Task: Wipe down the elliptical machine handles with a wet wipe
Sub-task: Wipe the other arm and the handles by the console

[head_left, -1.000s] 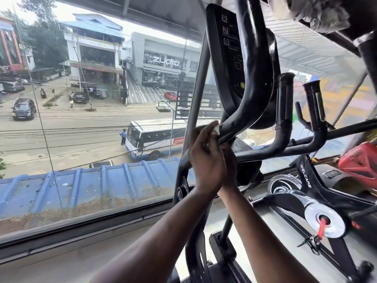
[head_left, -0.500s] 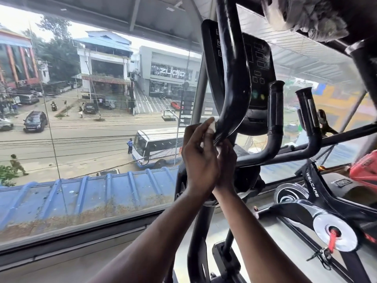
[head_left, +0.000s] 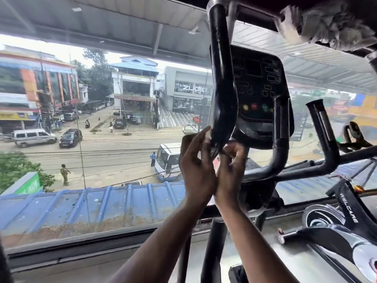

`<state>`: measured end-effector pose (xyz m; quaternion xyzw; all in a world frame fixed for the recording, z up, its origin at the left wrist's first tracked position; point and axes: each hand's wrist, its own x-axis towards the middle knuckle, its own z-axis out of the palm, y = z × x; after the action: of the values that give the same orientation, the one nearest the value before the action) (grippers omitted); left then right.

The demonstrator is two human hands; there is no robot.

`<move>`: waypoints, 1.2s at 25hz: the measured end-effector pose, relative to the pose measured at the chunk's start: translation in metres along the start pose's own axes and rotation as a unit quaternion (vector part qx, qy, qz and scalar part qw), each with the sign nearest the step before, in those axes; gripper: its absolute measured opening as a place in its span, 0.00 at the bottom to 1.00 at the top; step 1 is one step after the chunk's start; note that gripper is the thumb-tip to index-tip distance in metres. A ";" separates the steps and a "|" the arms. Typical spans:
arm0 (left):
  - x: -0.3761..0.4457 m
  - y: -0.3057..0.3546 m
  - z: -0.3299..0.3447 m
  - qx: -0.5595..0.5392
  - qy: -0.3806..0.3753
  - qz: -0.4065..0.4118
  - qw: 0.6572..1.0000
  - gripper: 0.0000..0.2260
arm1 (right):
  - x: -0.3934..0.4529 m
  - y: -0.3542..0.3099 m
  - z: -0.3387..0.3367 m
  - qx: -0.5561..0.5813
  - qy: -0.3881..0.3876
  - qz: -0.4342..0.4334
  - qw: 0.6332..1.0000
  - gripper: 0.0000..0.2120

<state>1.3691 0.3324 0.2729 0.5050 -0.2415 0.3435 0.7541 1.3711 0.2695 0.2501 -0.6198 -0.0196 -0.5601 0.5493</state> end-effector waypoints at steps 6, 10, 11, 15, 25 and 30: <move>-0.003 -0.057 -0.034 0.051 -0.071 -0.180 0.980 0.10 | -0.035 0.035 0.006 -0.053 -0.109 0.056 0.991 0.05; 0.008 -0.081 -0.055 0.007 -0.009 -0.282 0.959 0.08 | -0.045 0.051 0.029 -0.108 -0.184 0.096 0.972 0.15; 0.013 -0.090 -0.060 -0.003 0.000 -0.288 0.958 0.07 | -0.045 0.056 0.037 -0.136 -0.196 0.087 0.967 0.18; 0.046 -0.131 -0.070 -0.051 -0.010 -0.317 0.947 0.09 | -0.035 0.089 0.074 -0.189 -0.203 0.065 0.959 0.18; 0.125 -0.257 -0.064 -0.147 -0.135 -0.384 0.902 0.11 | 0.027 0.164 0.163 -0.246 -0.045 0.142 0.958 0.06; 0.153 -0.277 -0.056 -0.171 -0.170 -0.386 0.891 0.03 | 0.044 0.189 0.179 -0.194 -0.002 0.185 0.963 0.04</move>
<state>1.6802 0.3563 0.1952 0.4723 -0.2070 -0.1120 0.8494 1.6289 0.2944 0.1979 -0.7080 0.2036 -0.4406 0.5130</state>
